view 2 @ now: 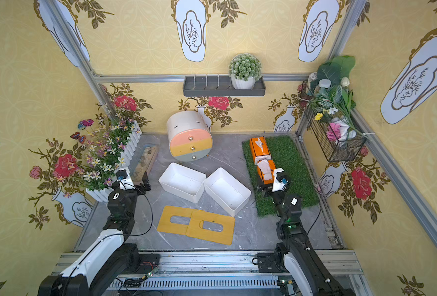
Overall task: Put the tissue paper into the tissue box
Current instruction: Move the tissue box to the center of the board.
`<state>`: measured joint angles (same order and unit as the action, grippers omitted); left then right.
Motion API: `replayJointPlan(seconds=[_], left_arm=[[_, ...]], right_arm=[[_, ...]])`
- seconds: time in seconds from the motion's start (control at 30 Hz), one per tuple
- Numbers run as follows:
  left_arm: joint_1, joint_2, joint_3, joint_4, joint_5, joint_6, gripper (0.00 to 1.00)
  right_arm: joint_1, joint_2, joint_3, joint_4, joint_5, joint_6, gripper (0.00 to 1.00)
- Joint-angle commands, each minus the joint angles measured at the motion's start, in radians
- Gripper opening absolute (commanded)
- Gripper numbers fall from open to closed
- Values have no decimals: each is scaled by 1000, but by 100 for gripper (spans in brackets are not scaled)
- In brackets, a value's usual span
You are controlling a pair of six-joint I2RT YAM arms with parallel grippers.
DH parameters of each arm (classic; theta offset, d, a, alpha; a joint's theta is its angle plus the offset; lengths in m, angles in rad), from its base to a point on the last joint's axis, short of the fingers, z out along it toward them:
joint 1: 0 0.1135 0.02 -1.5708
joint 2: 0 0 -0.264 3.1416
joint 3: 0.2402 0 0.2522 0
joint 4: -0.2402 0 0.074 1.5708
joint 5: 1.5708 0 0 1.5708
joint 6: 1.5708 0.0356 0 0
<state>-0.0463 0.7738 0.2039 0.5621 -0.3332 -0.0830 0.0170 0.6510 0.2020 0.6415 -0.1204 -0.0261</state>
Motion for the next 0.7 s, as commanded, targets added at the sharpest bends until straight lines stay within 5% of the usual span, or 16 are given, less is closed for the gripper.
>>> replayJointPlan(seconds=[0.0, 0.2, 0.43, 0.67], left_arm=[[-6, -110, 23, -209, -52, -128, 100], [-10, -149, 201, -445, 83, -253, 100], [-10, -58, 492, -700, 309, -247, 100], [-9, -12, 627, -840, 419, -133, 100]], right_arm=[[32, -69, 106, -219, -43, 35, 98], [204, 15, 335, -398, -191, 54, 97], [713, 407, 608, -637, 25, -142, 100], [782, 721, 771, -774, 19, -104, 83]])
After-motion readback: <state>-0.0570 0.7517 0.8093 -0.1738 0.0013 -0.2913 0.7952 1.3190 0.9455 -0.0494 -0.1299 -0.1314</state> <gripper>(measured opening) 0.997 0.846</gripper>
